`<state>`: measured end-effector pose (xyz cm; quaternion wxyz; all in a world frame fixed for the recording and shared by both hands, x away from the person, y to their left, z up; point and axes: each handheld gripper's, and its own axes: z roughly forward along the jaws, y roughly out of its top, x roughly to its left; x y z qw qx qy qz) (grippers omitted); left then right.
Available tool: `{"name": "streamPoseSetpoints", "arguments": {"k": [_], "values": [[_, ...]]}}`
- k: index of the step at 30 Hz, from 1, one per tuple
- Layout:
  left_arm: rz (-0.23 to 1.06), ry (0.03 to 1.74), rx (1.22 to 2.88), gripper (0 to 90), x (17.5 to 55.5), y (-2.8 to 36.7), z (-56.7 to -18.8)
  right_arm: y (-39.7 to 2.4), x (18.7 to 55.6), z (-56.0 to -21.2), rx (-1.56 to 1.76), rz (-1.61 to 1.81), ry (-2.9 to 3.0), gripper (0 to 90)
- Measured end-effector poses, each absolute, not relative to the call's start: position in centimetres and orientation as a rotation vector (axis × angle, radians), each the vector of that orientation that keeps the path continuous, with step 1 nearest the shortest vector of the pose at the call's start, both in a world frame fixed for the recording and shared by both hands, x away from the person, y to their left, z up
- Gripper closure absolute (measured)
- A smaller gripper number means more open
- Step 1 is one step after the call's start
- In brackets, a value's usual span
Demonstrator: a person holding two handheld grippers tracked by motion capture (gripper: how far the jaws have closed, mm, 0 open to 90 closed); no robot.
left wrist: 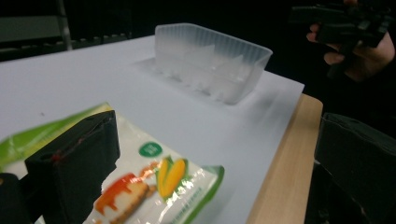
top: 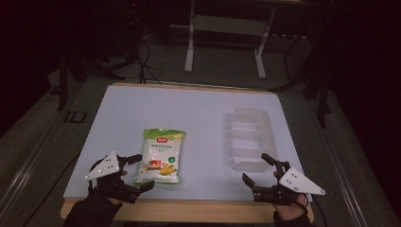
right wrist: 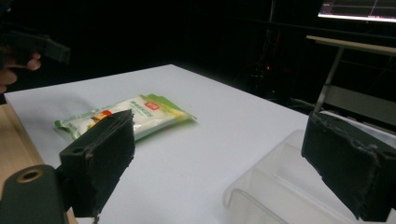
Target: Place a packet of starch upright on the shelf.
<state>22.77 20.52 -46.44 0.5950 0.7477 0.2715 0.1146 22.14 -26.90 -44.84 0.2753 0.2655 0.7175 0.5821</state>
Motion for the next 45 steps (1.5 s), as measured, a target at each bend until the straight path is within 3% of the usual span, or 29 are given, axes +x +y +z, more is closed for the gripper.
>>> {"name": "streamPoseSetpoints", "arguments": {"k": [10,23,32,45], "values": [[0.314,0.623,1.733,0.6,25.4,21.0,-43.8,-27.0,22.2,-44.6,0.717,1.586,1.934,9.6],[0.330,0.696,1.756,0.6,29.9,20.6,-43.5,-26.9,22.0,-44.4,0.685,1.569,1.931,9.6],[0.376,0.835,1.776,0.7,33.3,20.9,-44.8,-26.7,21.9,-44.5,0.675,1.567,1.940,9.7],[0.334,1.056,1.826,1.8,36.7,21.1,-48.6,-26.5,21.8,-44.5,0.670,1.563,1.947,9.7]]}}
